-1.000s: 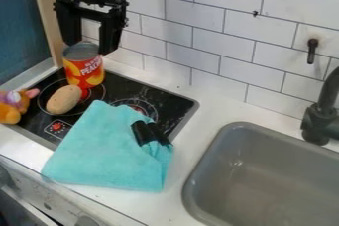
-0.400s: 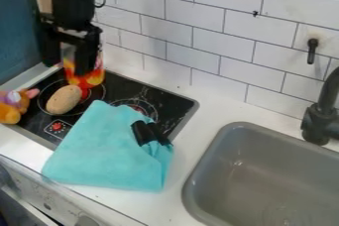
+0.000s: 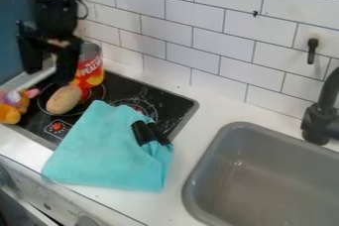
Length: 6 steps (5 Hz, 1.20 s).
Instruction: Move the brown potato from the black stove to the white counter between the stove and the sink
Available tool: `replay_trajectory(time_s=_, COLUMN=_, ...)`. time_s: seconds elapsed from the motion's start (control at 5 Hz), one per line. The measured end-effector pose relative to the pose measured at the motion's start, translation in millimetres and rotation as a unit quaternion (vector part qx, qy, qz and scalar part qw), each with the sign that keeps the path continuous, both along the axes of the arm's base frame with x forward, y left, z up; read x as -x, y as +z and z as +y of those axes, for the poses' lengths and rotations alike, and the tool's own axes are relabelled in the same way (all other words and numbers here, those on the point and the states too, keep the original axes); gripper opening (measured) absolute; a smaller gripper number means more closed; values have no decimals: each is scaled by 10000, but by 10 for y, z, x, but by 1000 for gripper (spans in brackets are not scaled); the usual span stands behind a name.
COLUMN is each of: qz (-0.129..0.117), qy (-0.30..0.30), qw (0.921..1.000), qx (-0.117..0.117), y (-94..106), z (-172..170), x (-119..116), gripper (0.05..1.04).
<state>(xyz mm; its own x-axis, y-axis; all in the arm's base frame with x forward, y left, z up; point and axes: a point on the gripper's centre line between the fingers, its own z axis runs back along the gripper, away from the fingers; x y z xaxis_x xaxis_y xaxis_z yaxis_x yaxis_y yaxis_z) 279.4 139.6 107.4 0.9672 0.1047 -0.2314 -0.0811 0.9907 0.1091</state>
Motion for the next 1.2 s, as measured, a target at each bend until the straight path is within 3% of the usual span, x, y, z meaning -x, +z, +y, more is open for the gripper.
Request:
replay_trajectory(time_s=0.6, qz=-50, qy=31, qw=9999, qx=127, y=-164, z=240, x=6, gripper=999)
replay_trajectory(time_s=1.0, qz=-182, qy=-6, qw=9974, qx=693, y=-462, z=100, x=-28, gripper=999)
replay_trajectory(time_s=1.2, qz=-298, qy=-7, qw=9960, qx=844, y=-482, z=51, x=-61, gripper=999)
